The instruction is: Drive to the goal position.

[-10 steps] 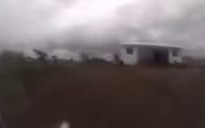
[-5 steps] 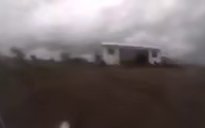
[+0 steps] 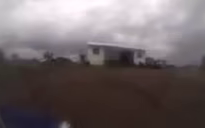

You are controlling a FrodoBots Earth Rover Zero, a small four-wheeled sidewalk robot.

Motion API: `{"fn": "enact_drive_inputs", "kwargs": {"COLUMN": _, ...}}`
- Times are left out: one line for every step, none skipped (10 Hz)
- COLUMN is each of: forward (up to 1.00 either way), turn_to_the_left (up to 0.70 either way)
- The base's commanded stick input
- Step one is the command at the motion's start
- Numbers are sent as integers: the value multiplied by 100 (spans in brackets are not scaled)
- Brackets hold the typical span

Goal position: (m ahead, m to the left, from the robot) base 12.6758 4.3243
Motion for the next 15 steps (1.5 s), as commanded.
{"fn": "enact_drive_inputs", "kwargs": {"forward": 70, "turn_to_the_left": 0}}
{"fn": "enact_drive_inputs", "kwargs": {"forward": 70, "turn_to_the_left": 0}}
{"fn": "enact_drive_inputs", "kwargs": {"forward": 70, "turn_to_the_left": 0}}
{"fn": "enact_drive_inputs", "kwargs": {"forward": 70, "turn_to_the_left": 0}}
{"fn": "enact_drive_inputs", "kwargs": {"forward": 70, "turn_to_the_left": 0}}
{"fn": "enact_drive_inputs", "kwargs": {"forward": 70, "turn_to_the_left": 0}}
{"fn": "enact_drive_inputs", "kwargs": {"forward": 70, "turn_to_the_left": 0}}
{"fn": "enact_drive_inputs", "kwargs": {"forward": 70, "turn_to_the_left": 0}}
{"fn": "enact_drive_inputs", "kwargs": {"forward": 70, "turn_to_the_left": 0}}
{"fn": "enact_drive_inputs", "kwargs": {"forward": 70, "turn_to_the_left": 0}}
{"fn": "enact_drive_inputs", "kwargs": {"forward": 70, "turn_to_the_left": 0}}
{"fn": "enact_drive_inputs", "kwargs": {"forward": 70, "turn_to_the_left": 0}}
{"fn": "enact_drive_inputs", "kwargs": {"forward": 70, "turn_to_the_left": 0}}
{"fn": "enact_drive_inputs", "kwargs": {"forward": 70, "turn_to_the_left": 0}}
{"fn": "enact_drive_inputs", "kwargs": {"forward": 70, "turn_to_the_left": 0}}
